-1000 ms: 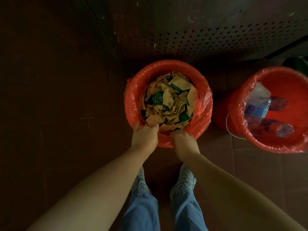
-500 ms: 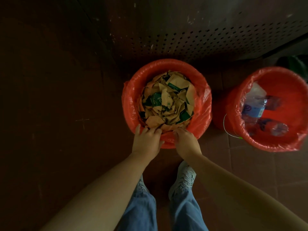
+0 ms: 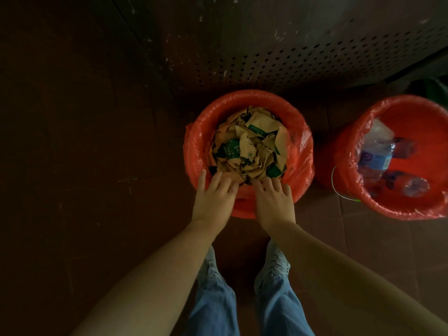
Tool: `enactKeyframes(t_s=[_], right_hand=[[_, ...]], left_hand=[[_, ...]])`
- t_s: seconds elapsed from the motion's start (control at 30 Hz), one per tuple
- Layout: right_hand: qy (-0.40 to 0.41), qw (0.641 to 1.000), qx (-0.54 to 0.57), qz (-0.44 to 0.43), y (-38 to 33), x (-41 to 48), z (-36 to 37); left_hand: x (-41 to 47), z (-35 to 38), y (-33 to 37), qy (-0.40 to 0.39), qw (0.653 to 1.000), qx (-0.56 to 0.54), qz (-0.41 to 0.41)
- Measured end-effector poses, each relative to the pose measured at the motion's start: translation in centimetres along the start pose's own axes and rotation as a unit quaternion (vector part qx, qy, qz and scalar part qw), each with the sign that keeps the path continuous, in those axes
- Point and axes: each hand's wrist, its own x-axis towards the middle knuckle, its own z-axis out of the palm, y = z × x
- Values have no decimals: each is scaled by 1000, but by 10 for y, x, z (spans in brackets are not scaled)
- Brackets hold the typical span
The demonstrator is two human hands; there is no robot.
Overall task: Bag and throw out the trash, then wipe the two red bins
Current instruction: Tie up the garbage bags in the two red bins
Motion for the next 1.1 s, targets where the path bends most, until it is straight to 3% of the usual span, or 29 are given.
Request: enactKeyframes(t_s=[0.3,0.5,0.67,0.77,0.87,0.97,1.1], right_hand=[[11,998,-65,-3,49,-6,-24],[8,996,91,-15,39,-15,-31],[29,990,104,-89,33,-24,-30],[-33,995,71,-62,42,-26,-29],[-73,990,119,-4,55,-26,-27],[-45,962,262,59,67,-25,-28],[13,863,470,183,76,-14,-33]], left_hand=[[-9,-10,-24,-54,998,14,-13],[1,-13,3,-53,997,9,-58],[13,-20,18,-68,996,4,-65],[18,-25,26,-55,997,14,-55],[18,-24,32,-59,998,24,-29],[16,-22,41,-59,998,27,-22],[15,-18,59,-45,999,20,-9]])
